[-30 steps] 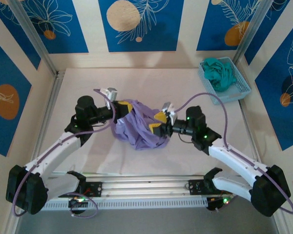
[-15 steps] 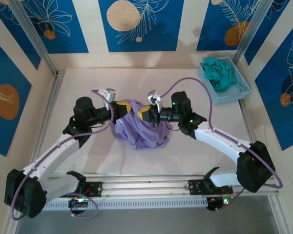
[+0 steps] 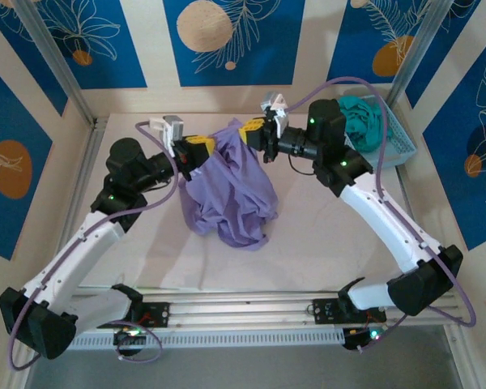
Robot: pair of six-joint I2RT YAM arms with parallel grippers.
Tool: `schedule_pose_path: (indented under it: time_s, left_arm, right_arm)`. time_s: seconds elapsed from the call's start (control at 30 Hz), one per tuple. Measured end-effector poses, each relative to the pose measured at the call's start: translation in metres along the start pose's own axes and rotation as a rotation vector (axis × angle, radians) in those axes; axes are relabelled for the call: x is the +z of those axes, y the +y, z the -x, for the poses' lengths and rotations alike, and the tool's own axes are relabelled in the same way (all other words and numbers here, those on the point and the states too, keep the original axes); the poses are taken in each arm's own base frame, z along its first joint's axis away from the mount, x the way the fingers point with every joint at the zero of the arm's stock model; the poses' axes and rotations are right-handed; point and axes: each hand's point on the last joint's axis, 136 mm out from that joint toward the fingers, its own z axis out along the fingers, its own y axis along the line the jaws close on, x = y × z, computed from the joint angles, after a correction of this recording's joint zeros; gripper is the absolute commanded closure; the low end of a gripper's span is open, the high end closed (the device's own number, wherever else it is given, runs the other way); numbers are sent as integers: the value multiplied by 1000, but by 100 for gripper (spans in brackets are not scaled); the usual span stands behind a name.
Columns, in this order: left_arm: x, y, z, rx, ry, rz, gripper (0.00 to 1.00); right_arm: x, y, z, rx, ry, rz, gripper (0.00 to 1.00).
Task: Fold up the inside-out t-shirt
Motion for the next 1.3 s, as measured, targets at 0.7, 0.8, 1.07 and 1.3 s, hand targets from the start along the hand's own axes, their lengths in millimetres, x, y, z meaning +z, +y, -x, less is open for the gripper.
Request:
schedule_pose_path:
  time_s: [0.7,0.8,1.07,1.3]
  left_arm:
    - [15,1,-194,21,498,50,41]
    - [23,11,-223,-4,580,53,35]
    - [40,-1,-243,-67,641,-74,38]
    - [63,-13,-230,-79,605,-179,83]
  right_arm:
    - [-70,27,-225,293,357,8,100]
    - [-75,25,-219,305,325,-14,100]
    - [-74,20,-207,299,276,-29,100]
    - [-74,21,-206,299,271,-20,100]
